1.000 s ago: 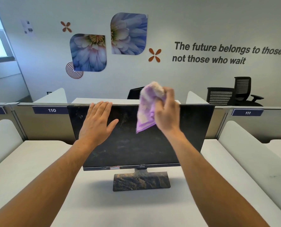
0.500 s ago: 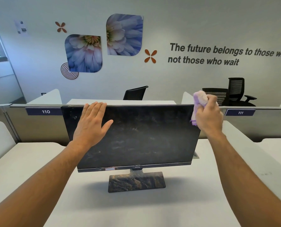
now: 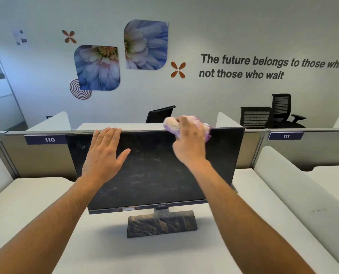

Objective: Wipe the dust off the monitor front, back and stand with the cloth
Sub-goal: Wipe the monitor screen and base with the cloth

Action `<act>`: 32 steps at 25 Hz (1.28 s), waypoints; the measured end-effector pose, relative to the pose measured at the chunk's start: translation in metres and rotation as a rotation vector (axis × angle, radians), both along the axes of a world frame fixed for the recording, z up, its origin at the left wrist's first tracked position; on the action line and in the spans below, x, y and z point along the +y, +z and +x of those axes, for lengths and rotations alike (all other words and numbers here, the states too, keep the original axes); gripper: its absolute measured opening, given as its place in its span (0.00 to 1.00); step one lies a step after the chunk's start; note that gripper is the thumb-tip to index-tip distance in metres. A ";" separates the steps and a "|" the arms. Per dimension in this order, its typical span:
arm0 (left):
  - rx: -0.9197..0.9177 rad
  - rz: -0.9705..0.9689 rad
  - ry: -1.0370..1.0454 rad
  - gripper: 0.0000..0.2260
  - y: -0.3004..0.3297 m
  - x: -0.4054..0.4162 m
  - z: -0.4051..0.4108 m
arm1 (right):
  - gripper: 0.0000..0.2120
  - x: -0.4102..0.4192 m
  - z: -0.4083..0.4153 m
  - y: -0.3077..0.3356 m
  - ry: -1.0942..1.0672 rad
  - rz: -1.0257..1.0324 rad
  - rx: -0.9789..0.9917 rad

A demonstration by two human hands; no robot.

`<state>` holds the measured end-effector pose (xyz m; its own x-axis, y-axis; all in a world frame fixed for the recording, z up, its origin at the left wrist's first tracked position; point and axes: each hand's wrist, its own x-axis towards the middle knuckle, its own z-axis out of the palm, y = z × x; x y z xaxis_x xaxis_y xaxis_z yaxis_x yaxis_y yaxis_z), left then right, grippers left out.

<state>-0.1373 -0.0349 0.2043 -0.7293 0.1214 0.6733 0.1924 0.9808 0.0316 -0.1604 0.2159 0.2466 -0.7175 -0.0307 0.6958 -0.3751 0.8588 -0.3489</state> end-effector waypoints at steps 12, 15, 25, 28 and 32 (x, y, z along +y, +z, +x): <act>-0.018 -0.040 -0.011 0.29 0.003 -0.004 0.004 | 0.26 0.021 0.001 0.008 -0.049 -0.156 0.240; -0.010 -0.041 -0.012 0.29 0.002 -0.004 0.002 | 0.30 0.036 0.001 0.002 -0.217 -0.054 0.104; -0.021 -0.110 -0.011 0.31 0.003 -0.016 0.001 | 0.28 -0.062 0.022 -0.006 0.276 0.098 0.061; 0.000 -0.091 -0.005 0.32 0.005 -0.022 0.006 | 0.26 -0.049 0.023 0.001 0.202 0.008 0.205; 0.032 -0.010 0.052 0.32 0.006 -0.036 0.011 | 0.28 -0.013 0.012 0.002 -0.127 -0.030 0.128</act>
